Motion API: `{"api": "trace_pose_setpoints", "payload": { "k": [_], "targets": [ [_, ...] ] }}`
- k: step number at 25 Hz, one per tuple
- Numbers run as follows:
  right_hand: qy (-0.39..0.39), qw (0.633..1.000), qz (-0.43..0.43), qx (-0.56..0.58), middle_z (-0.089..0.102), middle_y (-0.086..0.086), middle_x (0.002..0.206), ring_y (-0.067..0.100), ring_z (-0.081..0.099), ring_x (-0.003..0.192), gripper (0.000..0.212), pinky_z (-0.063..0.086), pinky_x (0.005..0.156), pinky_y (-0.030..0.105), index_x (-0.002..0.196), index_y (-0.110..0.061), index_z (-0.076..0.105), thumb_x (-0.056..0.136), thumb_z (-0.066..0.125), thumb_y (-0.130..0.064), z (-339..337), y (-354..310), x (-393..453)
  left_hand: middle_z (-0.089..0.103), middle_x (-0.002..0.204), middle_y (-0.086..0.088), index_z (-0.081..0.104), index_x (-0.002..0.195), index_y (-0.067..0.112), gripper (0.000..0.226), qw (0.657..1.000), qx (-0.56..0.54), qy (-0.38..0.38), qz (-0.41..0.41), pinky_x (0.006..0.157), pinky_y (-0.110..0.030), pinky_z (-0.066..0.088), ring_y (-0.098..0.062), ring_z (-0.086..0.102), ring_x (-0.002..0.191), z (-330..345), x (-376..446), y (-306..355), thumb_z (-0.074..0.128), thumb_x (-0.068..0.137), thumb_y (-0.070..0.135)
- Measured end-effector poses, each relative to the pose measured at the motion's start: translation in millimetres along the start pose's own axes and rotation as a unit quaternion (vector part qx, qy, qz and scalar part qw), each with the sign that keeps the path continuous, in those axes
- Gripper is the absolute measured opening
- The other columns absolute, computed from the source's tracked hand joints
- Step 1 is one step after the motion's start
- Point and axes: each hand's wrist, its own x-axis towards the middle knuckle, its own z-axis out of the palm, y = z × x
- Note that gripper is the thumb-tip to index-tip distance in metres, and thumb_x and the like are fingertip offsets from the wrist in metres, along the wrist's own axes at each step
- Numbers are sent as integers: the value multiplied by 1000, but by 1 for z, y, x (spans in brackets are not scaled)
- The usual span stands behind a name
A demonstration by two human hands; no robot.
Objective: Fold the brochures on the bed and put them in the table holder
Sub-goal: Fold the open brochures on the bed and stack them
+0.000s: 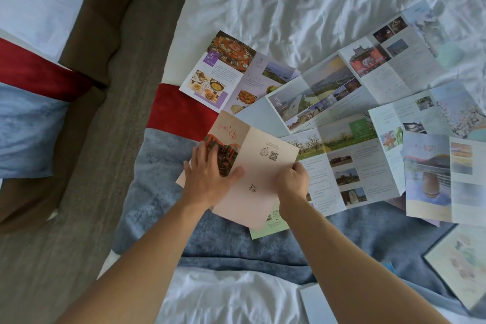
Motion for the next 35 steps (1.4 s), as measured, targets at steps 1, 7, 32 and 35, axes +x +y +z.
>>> {"api": "trace_pose_setpoints", "payload": {
  "k": [1,7,32,35],
  "targets": [
    [-9,1000,-7,-3,55,3,74,19,42,63,32,30,54,28,87,-12,58,79,29,-1,-3,-4,-2,12,164,-8,30,151,17,104,999,4,7,35,119,-57,14,-26,8,152,-2,-2,5,41,73,84],
    [-69,997,-43,4,61,3,73,18,44,63,37,35,52,25,87,-12,63,82,30,4,-19,-29,-15,62,107,3,62,111,19,29,977,-206,12,50,82,-40,52,-20,59,102,-21,-11,42,67,83,27],
    [-56,993,1,104,67,3,99,19,68,88,24,60,82,42,109,-17,64,97,46,-27,-104,-60,-35,72,91,4,76,90,18,14,954,-247,152,80,63,-18,50,-10,65,83,-27,-62,117,66,89,8],
    [-132,980,49,140,73,11,101,25,75,87,26,60,86,43,107,-10,64,97,53,-31,-115,-61,-27,69,112,0,80,98,19,20,955,-150,190,173,83,-26,51,-16,58,107,-24,-67,114,80,81,9]
  ]
}}
